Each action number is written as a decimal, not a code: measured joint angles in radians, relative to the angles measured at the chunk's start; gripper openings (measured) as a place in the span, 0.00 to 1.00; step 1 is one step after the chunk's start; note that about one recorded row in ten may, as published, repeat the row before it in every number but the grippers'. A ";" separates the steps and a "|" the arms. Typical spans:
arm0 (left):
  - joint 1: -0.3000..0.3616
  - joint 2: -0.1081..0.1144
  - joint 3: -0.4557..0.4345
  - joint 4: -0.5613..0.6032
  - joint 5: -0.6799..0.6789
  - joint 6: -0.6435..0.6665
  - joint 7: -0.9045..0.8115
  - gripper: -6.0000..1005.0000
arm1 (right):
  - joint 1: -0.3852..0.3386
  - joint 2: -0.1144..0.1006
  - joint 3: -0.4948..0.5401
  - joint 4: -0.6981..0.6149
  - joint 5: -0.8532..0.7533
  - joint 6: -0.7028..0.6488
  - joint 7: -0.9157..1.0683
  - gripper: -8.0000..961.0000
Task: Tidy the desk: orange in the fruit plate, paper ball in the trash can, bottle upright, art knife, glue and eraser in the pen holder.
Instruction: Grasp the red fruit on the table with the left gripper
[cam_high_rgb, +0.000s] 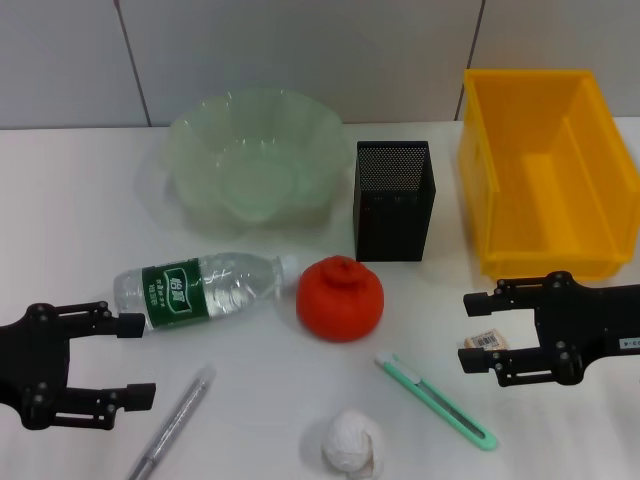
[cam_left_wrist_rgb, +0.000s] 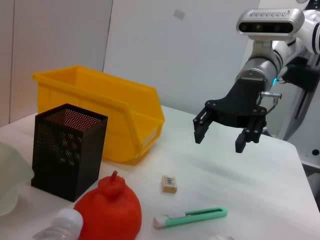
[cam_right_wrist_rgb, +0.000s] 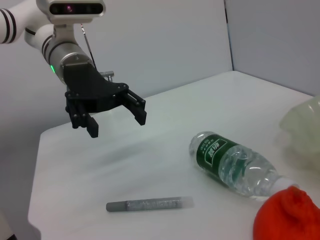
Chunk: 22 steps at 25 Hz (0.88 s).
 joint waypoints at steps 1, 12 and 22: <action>0.000 0.000 0.000 0.000 0.000 -0.003 0.000 0.84 | 0.000 0.000 -0.001 0.000 0.000 0.003 0.000 0.74; 0.010 0.000 -0.003 0.001 0.015 -0.017 -0.004 0.84 | 0.002 0.000 -0.009 0.000 0.002 0.010 -0.005 0.74; 0.013 -0.014 -0.009 0.021 0.016 -0.028 -0.003 0.84 | -0.011 0.003 -0.002 0.001 0.003 0.012 -0.009 0.74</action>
